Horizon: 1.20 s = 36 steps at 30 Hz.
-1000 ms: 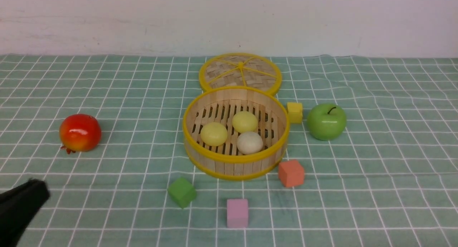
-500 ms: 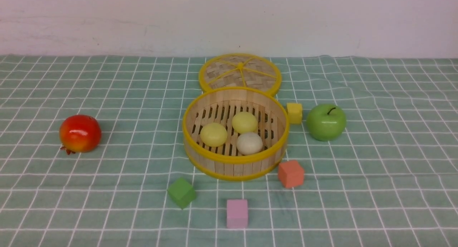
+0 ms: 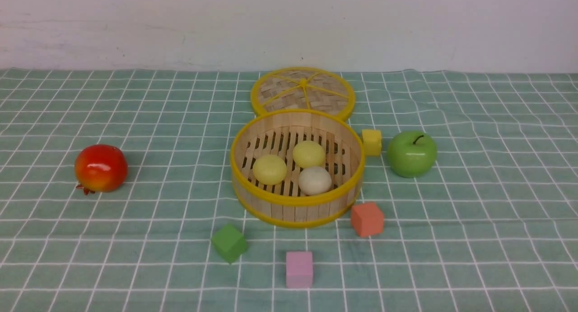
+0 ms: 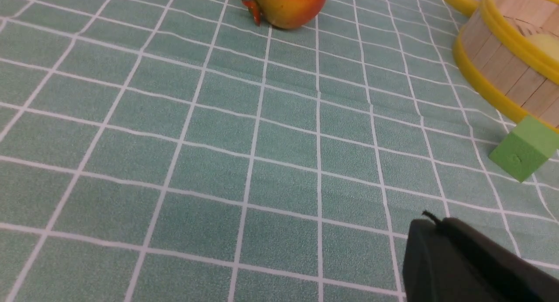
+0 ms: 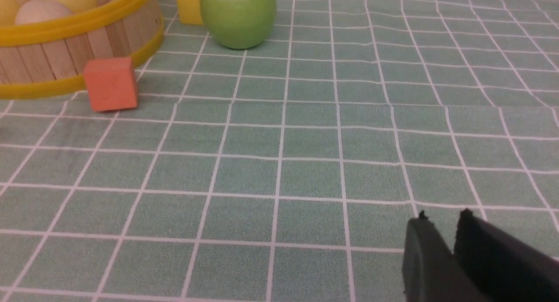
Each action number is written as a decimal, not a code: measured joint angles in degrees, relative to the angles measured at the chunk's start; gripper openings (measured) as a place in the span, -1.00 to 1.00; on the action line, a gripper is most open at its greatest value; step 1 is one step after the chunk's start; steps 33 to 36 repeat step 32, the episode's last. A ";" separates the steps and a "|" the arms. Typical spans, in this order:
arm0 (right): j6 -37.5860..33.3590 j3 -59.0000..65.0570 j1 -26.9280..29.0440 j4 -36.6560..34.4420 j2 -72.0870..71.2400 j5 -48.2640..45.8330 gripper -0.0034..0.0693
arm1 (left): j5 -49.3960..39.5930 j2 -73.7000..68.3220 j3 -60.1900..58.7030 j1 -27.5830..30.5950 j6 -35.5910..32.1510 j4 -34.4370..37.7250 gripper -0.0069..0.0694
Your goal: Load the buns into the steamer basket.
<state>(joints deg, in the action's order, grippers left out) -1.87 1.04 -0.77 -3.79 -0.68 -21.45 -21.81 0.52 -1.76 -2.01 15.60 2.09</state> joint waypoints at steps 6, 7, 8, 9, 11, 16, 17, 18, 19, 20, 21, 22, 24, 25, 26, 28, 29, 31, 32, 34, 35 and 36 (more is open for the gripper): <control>0.00 0.00 0.00 0.00 0.00 0.00 -0.56 | 0.00 0.00 0.00 0.00 0.00 0.00 -0.86; 0.00 0.00 0.00 0.00 0.00 0.00 -0.55 | 0.00 0.00 0.00 0.00 0.00 0.00 -0.86; 0.00 0.00 0.00 0.00 0.00 0.00 -0.55 | 0.00 0.00 0.00 0.00 0.00 0.00 -0.86; 0.00 0.00 0.00 0.00 0.00 0.00 -0.55 | 0.00 0.00 0.00 0.00 0.00 0.00 -0.86; 0.00 0.00 0.00 0.00 0.00 0.00 -0.54 | 0.00 0.00 0.00 0.00 0.00 0.00 -0.86; 0.00 0.00 0.00 0.00 0.00 0.00 -0.52 | 0.00 0.00 0.00 0.00 0.00 0.00 -0.85; 0.00 0.00 0.00 0.00 0.00 0.00 -0.51 | 0.00 0.00 0.00 0.00 0.00 0.00 -0.85; 0.00 0.00 0.00 0.00 0.00 0.00 -0.51 | 0.00 0.00 0.00 0.00 0.00 0.00 -0.85; 0.00 0.00 0.00 0.00 0.00 0.00 -0.50 | 0.00 0.00 0.00 0.00 0.00 0.00 -0.85; 0.00 0.00 0.00 0.00 0.00 0.00 -0.50 | 0.00 0.00 0.00 0.00 0.00 0.00 -0.85; 0.00 0.00 0.00 0.00 0.00 0.00 -0.50 | 0.00 0.00 0.00 0.00 0.00 0.00 -0.85; 0.00 0.00 0.00 0.00 0.00 0.00 -0.50 | 0.00 0.00 0.00 0.00 0.00 0.00 -0.85; 0.00 0.00 0.00 0.00 0.00 0.00 -0.49 | 0.00 0.00 0.00 0.00 0.00 0.00 -0.84; 0.00 0.00 0.00 0.00 0.00 0.00 -0.49 | 0.00 0.00 0.00 0.00 0.00 0.00 -0.84; 0.00 0.00 0.00 0.00 0.00 0.00 -0.48 | 0.00 0.00 0.00 0.00 0.00 0.00 -0.84; 0.00 0.00 0.00 0.00 0.00 0.00 -0.48 | 0.00 0.00 0.00 0.00 0.00 0.00 -0.84; 0.00 0.00 0.00 0.00 0.00 0.00 -0.47 | 0.00 0.00 0.00 0.00 0.00 0.00 -0.84; 0.00 0.00 0.00 0.00 0.00 0.00 -0.47 | 0.00 0.00 0.00 0.00 0.00 0.00 -0.84; 0.00 0.00 0.00 0.00 0.00 0.00 -0.47 | 0.00 0.00 0.00 0.00 0.00 0.00 -0.84; 0.00 0.00 0.00 0.00 0.00 0.00 -0.47 | 0.00 0.00 0.00 0.00 0.00 0.00 -0.84; 0.00 0.00 0.00 0.00 0.00 0.00 -0.47 | 0.00 0.00 0.00 0.00 0.00 0.00 -0.84; 0.00 0.00 0.00 0.00 0.00 0.00 -0.47 | 0.00 0.00 0.00 0.00 0.00 0.00 -0.84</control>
